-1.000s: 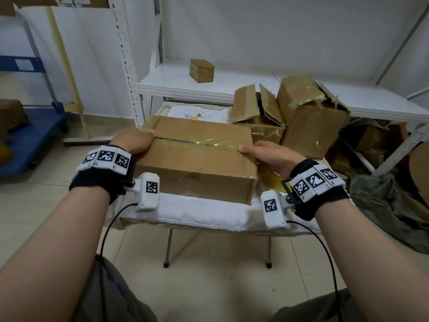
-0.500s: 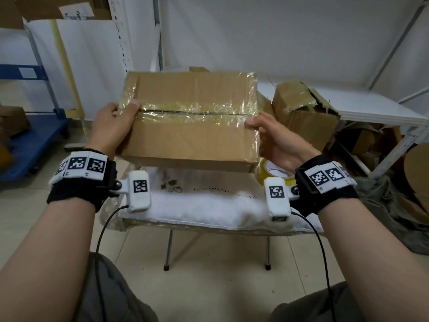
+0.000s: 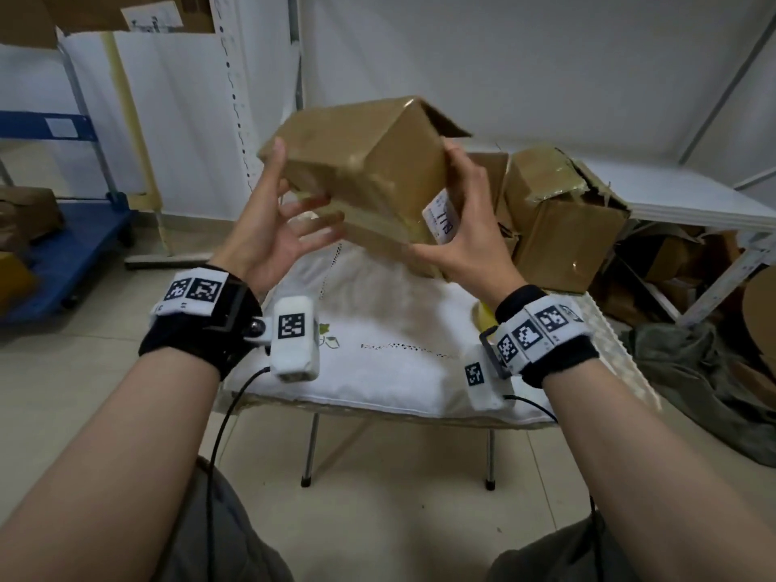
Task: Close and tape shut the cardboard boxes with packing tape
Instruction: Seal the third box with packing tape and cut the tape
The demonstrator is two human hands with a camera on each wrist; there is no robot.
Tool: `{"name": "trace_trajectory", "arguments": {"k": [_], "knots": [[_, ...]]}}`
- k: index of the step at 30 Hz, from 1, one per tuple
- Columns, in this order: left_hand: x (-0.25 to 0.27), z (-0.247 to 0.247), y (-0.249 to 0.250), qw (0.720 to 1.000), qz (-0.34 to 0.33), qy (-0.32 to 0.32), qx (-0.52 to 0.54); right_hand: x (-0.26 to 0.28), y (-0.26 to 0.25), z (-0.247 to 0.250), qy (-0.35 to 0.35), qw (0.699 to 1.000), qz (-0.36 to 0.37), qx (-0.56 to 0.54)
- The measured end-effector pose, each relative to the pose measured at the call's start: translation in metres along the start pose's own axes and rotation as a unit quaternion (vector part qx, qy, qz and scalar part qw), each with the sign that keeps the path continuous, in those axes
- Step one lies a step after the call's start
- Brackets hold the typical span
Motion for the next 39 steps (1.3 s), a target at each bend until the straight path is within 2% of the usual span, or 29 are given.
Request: {"name": "trace_trajectory", "arguments": {"k": [5,9,11,15,19,22,24,26,27,29,33,36,39], "knots": [[-0.004,0.004,-0.011,1.0,0.03,-0.006,-0.004,0.003,-0.01,-0.024,-0.052,0.972,0.093,0.209],[-0.008,0.014,-0.024,0.996,0.084,0.004,-0.022,0.01,-0.007,-0.032,-0.092,0.951,0.112,0.272],[-0.012,0.024,-0.03,0.99,0.116,0.022,-0.075,0.015,-0.005,-0.038,-0.127,0.938,0.113,0.302],[-0.015,0.043,-0.029,0.963,0.133,0.062,-0.226,0.025,-0.006,-0.056,-0.212,0.921,0.108,0.308],[-0.011,0.046,-0.027,0.934,0.151,0.012,-0.323,0.036,-0.002,-0.076,-0.292,0.917,0.06,0.263],[-0.006,0.034,-0.026,0.913,0.103,-0.053,-0.392,0.039,0.004,-0.08,-0.326,0.914,-0.007,0.243],[-0.003,0.027,-0.029,0.876,0.071,-0.078,-0.471,0.036,0.0,-0.081,-0.319,0.922,-0.023,0.216],[-0.002,0.023,-0.031,0.829,0.026,-0.064,-0.554,0.031,-0.007,-0.079,-0.287,0.938,-0.021,0.192],[-0.001,0.02,-0.031,0.818,0.007,-0.054,-0.573,0.028,-0.011,-0.077,-0.257,0.949,-0.018,0.184],[0.003,0.016,-0.025,0.819,-0.007,-0.043,-0.572,0.02,-0.017,-0.068,-0.185,0.969,-0.019,0.163],[0.012,0.02,-0.014,0.83,0.035,-0.033,-0.555,0.008,-0.018,-0.04,-0.065,0.987,-0.029,0.145],[0.015,0.023,-0.013,0.859,0.058,-0.019,-0.508,0.006,-0.018,-0.021,0.012,0.968,0.004,0.249],[0.019,0.025,-0.016,0.861,0.092,-0.015,-0.5,0.008,-0.009,-0.014,0.048,0.931,-0.024,0.361]]}}
Point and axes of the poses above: each hand's wrist, its own x-axis away from the middle knuckle, its own z-axis out of the back of the hand, y = z × x, the point moved 5 cm from there along -x, towards the middle knuckle, and after that the axes turned 2 degrees about z, right-handed, at the moved point
